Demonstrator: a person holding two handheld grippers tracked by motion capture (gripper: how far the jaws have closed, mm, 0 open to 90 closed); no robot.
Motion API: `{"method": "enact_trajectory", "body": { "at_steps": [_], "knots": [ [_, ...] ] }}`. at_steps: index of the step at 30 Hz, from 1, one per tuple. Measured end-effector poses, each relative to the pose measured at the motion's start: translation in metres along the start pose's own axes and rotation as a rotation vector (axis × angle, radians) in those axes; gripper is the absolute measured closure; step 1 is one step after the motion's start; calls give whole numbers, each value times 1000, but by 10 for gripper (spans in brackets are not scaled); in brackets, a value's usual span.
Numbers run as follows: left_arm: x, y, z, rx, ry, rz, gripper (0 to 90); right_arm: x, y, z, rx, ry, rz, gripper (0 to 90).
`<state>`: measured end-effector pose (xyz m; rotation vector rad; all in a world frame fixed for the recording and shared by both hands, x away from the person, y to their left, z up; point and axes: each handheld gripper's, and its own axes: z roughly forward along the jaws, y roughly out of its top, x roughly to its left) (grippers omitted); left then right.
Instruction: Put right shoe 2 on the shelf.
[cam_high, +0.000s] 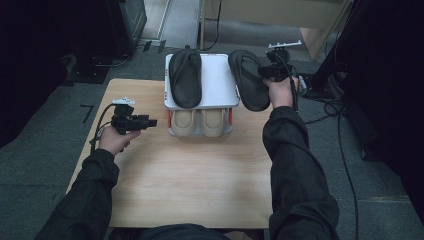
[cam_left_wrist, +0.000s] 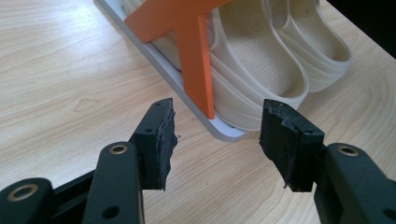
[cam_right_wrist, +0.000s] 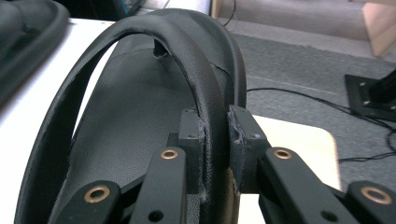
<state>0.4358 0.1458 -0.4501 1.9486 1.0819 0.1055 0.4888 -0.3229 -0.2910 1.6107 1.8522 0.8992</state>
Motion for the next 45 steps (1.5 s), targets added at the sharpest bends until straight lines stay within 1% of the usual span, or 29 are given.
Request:
{"method": "enact_trajectory", "body": {
  "at_steps": [3,6,7,10,12,16,19,21,22,23,25,27,28,29,31,32,33,35,37,38,39,41,42,43,45],
  "knots": [
    [-2,0,1,0,-11,3,452,11,5,8,14,11,3,771],
    [-4,1,2,-3,-22,12,452,26,9,17,20,19,-20,770],
    [-4,1,2,-2,-23,8,453,29,10,19,21,21,-26,770],
    [-4,1,2,-1,-29,6,453,43,14,31,25,32,-40,770],
    [-5,1,2,-5,-33,7,453,51,15,38,35,35,-38,770],
    [-6,1,3,-5,-41,19,453,64,18,49,49,33,-34,769],
    [-7,1,5,-7,-41,25,454,72,21,55,48,33,-33,767],
    [-6,1,5,-3,-45,26,455,78,23,59,49,25,-43,768],
    [-6,1,5,-4,-46,27,456,81,24,61,40,20,-42,766],
    [-6,1,5,-3,-47,26,455,82,24,63,39,23,-35,763],
    [-6,1,4,-7,-49,20,456,84,23,66,43,27,-38,759],
    [-6,1,4,-5,-48,25,455,84,22,68,56,28,-28,752],
    [-6,1,4,-6,-49,24,456,82,21,69,61,45,-16,743],
    [-6,1,4,-7,-49,24,456,81,20,69,52,56,-9,728],
    [-5,1,4,-7,-48,24,455,78,19,66,23,91,-21,661],
    [-5,1,4,-8,-49,26,456,77,19,65,19,102,-31,651],
    [-5,1,4,-7,-48,26,455,76,19,63,21,111,-34,651],
    [-5,1,3,-7,-48,26,455,73,19,57,10,122,-61,655],
    [-5,1,3,-8,-47,26,456,70,19,52,1,142,-70,672],
    [-5,1,3,-9,-46,27,455,67,18,49,-9,181,-59,692],
    [-5,1,3,-8,-45,26,456,65,18,46,-16,193,-63,708],
    [-5,1,3,-8,-43,27,456,61,16,41,-23,192,-80,737],
    [-5,1,3,-8,-42,27,455,59,15,40,-24,189,-90,738],
    [-5,1,3,-8,-41,25,455,56,13,38,-32,196,-96,753],
    [-5,1,3,-9,-41,25,455,54,12,36,-25,177,-102,766]
  ]
}}
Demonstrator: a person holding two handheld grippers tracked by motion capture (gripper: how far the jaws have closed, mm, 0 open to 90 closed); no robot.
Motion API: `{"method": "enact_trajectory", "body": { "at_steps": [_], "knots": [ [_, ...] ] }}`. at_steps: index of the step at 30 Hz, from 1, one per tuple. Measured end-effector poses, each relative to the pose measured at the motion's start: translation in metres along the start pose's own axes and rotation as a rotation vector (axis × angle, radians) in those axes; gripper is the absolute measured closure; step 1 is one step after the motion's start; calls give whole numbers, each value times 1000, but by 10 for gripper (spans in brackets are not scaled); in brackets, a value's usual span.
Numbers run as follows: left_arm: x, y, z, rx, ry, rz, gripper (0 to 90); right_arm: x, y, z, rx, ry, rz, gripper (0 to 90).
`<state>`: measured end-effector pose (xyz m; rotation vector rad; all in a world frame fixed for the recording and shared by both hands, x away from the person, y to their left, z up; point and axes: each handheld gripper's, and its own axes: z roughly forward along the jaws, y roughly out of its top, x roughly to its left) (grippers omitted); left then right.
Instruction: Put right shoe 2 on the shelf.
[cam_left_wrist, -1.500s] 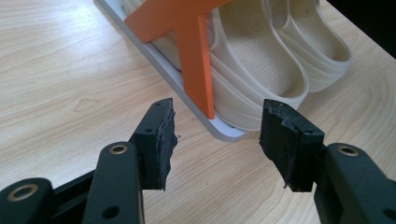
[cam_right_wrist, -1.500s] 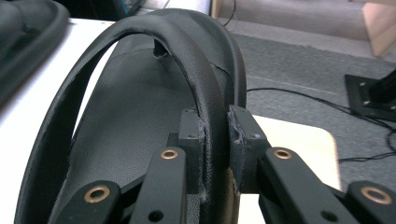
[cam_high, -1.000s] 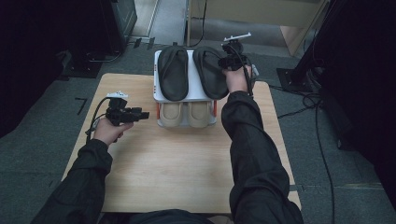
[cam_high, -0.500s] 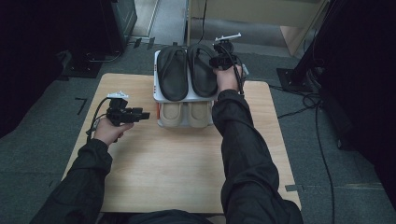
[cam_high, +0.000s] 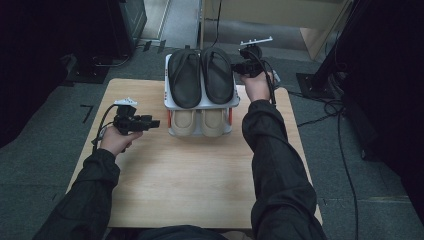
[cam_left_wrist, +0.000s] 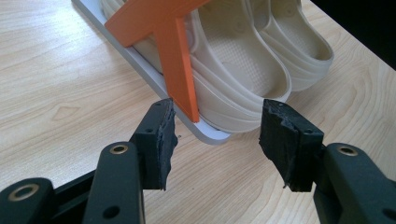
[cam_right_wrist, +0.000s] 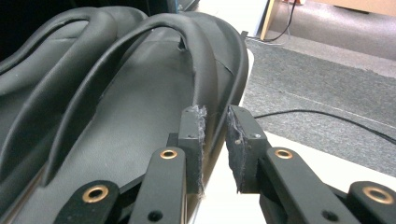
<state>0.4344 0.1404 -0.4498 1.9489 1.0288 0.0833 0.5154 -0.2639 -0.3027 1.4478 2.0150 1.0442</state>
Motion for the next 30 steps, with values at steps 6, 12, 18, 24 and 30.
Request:
{"method": "enact_trajectory", "body": {
  "at_steps": [6,12,18,24,30],
  "knots": [
    [0,0,1,3,-1,-2,455,-10,-8,-4,-14,-35,-24,768],
    [-1,0,1,7,-3,2,455,-16,-28,10,-41,-39,-94,719],
    [1,-1,0,3,-1,-3,455,-12,-33,18,-15,-15,-82,715],
    [1,-1,-1,4,0,-2,455,-6,-33,15,-6,7,-100,718],
    [1,-1,-1,6,-1,-3,455,-4,-36,12,-29,14,-91,734]
  ]
}}
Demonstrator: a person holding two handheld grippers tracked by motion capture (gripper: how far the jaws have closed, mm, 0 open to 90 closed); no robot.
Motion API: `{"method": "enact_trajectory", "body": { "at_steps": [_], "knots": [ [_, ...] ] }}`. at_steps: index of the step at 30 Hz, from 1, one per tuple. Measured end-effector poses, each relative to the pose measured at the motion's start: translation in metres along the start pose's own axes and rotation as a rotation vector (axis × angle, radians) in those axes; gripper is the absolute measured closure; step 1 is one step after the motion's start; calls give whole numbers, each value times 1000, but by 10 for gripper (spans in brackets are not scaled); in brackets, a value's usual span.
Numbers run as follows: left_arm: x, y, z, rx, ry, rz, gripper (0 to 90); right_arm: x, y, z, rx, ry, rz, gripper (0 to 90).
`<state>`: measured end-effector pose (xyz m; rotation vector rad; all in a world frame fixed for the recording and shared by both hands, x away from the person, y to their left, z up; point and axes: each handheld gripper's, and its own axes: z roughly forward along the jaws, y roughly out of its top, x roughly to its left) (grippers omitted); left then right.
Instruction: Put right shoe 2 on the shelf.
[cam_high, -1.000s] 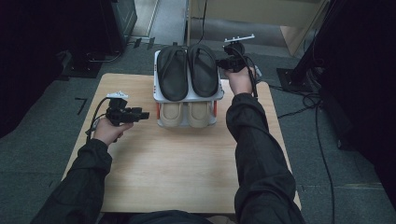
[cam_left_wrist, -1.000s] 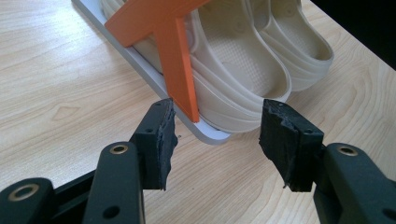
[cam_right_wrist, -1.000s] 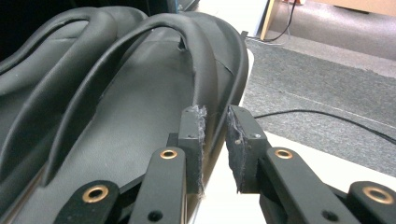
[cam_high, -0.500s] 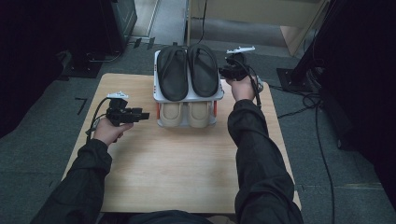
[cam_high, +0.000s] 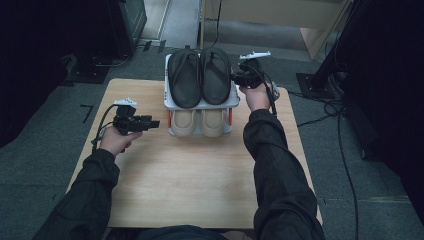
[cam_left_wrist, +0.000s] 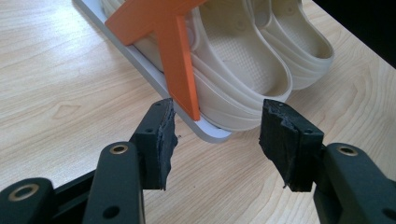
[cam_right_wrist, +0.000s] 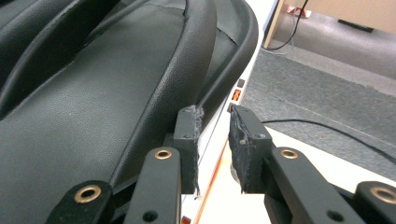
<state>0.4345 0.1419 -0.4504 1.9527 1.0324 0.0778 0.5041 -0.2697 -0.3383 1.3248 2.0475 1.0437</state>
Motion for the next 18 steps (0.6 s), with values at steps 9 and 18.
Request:
{"method": "enact_trajectory", "body": {
  "at_steps": [9,18],
  "knots": [
    [0,0,0,-2,1,-1,455,1,-5,-2,6,18,35,745],
    [1,0,-1,-2,2,-1,454,7,-9,-3,-24,29,12,726]
  ]
}}
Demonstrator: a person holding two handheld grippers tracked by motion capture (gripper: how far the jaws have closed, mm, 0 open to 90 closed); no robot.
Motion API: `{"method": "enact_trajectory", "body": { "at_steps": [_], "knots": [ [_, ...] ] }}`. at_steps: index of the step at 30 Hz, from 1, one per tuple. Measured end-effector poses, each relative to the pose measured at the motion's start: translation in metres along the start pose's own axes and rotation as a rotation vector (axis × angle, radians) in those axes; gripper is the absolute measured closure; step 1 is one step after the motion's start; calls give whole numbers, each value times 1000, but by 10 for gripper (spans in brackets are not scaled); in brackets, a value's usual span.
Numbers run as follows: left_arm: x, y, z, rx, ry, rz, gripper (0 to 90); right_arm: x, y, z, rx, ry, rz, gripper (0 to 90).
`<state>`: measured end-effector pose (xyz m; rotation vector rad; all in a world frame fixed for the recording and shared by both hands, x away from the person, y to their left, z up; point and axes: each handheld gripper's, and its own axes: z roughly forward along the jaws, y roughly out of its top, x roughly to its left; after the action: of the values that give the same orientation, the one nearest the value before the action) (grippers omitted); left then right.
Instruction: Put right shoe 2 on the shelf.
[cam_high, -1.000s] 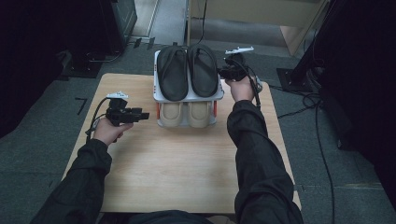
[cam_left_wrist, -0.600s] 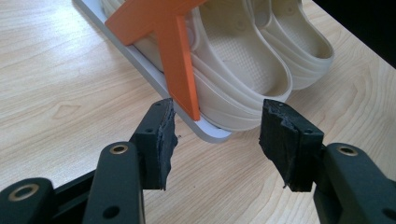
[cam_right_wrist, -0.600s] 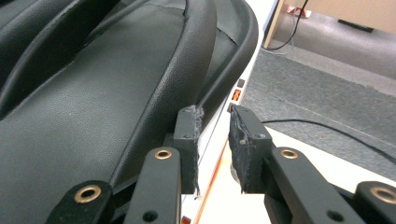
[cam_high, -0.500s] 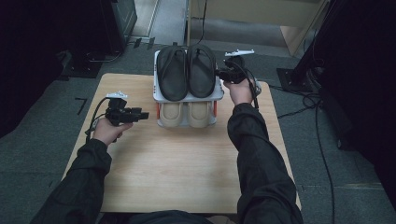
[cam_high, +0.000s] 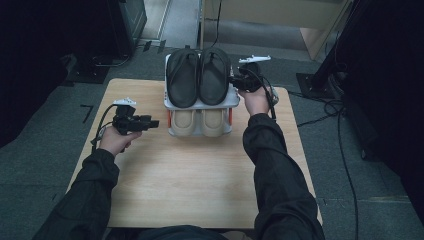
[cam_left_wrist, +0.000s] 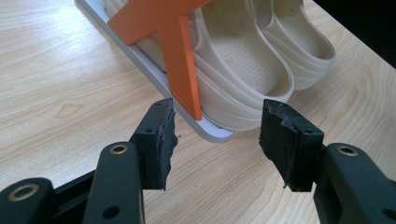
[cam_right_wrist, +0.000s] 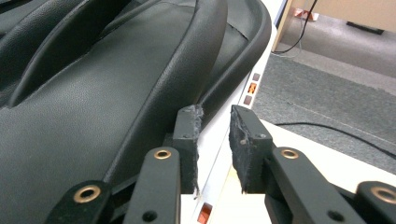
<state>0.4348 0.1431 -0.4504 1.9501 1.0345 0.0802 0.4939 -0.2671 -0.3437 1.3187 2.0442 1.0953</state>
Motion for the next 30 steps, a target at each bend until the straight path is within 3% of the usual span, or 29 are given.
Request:
{"method": "enact_trajectory", "body": {
  "at_steps": [11,14,21,23,29,30],
  "knots": [
    [1,0,0,8,3,-12,439,-8,-7,-9,11,14,-2,650],
    [1,0,1,8,7,-11,436,-8,-12,-14,-27,19,-21,628],
    [1,-1,1,16,13,-7,426,-15,-21,-25,-17,42,-17,589],
    [1,-1,1,17,13,-8,424,-15,-25,-30,-41,46,-28,577],
    [0,-1,1,20,14,-1,422,-12,-33,-38,-17,71,-52,551],
    [0,-1,2,20,13,-1,422,-11,-35,-40,-35,73,-64,551]
  ]
}}
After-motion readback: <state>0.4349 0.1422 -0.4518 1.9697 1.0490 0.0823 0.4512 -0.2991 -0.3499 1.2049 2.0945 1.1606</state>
